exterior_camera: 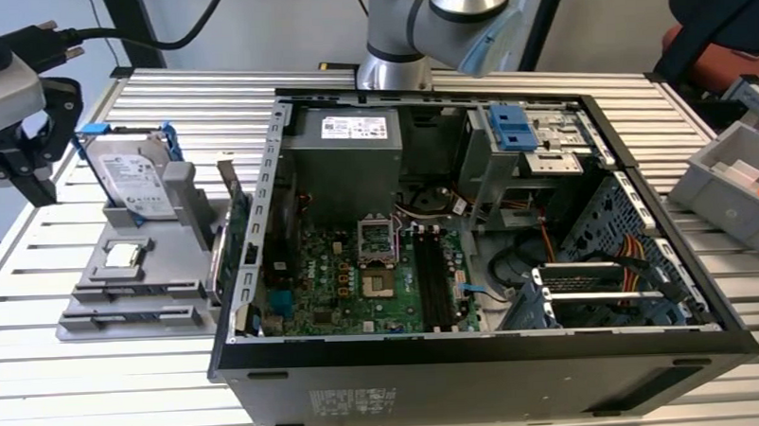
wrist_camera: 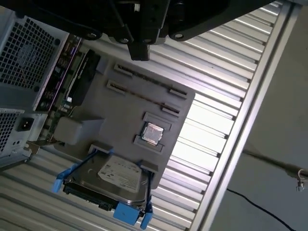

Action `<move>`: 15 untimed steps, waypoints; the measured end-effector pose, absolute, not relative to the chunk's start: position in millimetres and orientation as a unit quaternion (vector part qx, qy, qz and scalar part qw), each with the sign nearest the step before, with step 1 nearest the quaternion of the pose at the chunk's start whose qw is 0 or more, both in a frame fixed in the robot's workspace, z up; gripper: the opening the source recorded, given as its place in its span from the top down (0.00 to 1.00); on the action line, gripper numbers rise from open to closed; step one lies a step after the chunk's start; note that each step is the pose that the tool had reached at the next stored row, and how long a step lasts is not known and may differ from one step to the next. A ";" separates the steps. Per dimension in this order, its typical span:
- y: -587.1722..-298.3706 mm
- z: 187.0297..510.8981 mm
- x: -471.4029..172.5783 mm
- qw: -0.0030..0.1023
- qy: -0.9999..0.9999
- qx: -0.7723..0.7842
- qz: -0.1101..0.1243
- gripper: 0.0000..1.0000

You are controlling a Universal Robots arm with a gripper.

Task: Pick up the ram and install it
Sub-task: 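Pick up the ram and move it above insertion slot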

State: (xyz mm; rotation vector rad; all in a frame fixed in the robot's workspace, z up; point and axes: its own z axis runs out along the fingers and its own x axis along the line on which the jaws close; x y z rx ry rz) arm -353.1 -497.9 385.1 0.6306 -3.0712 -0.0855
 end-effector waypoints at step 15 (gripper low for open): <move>-497.9 385.2 -353.1 0.004 -0.968 0.249 -0.027 1.00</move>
